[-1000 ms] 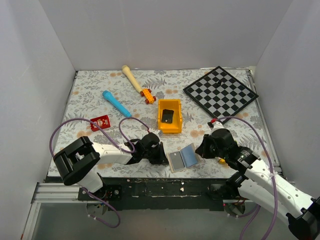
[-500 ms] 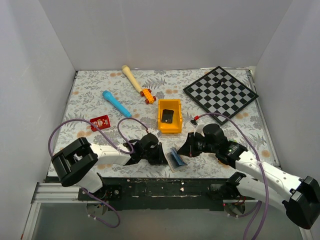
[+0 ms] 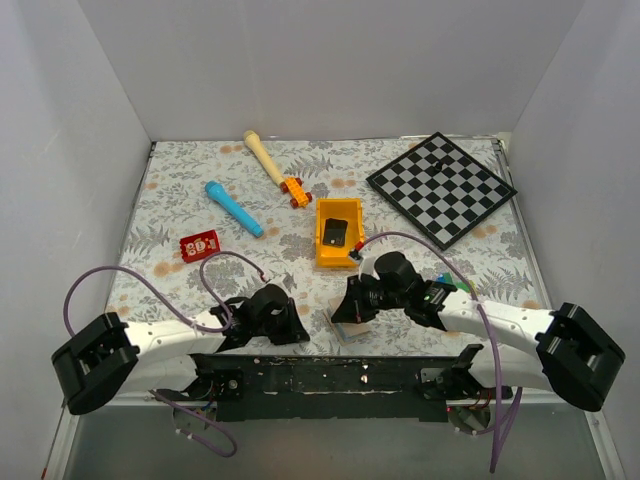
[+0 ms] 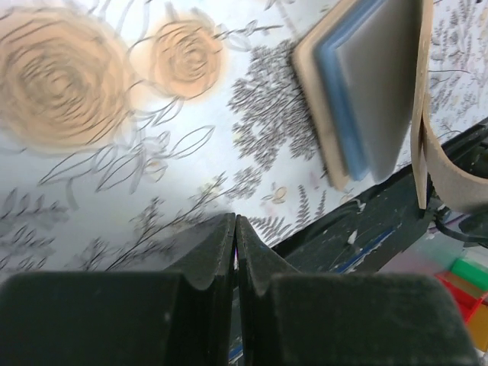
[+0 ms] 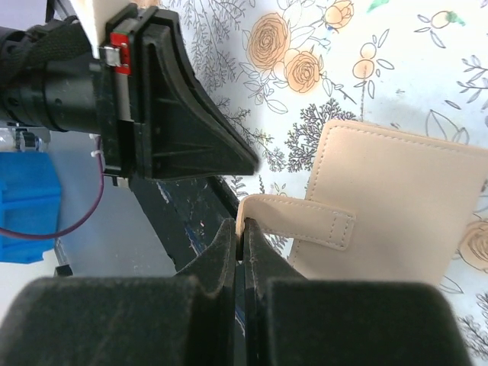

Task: Put the credit cards into the card holder
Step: Close the card holder at the center of the board.

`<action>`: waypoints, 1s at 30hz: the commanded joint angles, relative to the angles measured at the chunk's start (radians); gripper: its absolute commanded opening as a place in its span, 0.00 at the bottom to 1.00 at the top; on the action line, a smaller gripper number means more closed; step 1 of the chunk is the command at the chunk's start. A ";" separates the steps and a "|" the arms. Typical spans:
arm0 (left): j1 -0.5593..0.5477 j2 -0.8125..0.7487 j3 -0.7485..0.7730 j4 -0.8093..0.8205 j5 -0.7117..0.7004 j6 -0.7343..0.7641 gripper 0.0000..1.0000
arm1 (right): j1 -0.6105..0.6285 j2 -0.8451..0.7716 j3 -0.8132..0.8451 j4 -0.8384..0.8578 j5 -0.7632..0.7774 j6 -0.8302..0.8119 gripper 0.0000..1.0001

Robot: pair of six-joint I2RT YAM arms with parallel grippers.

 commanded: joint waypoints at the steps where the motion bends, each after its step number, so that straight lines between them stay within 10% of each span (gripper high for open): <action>1: -0.004 -0.119 -0.041 -0.104 -0.072 -0.043 0.03 | 0.032 0.059 0.013 0.124 -0.018 0.016 0.01; 15: -0.003 -0.182 -0.039 -0.153 -0.126 -0.066 0.03 | 0.078 0.264 0.018 0.196 -0.039 0.031 0.08; 25: -0.003 -0.201 -0.030 -0.173 -0.143 -0.060 0.04 | 0.092 0.197 0.067 0.138 -0.032 -0.001 0.59; 30: -0.003 -0.187 -0.012 -0.169 -0.154 -0.043 0.05 | 0.092 0.091 0.114 0.074 -0.052 -0.038 0.66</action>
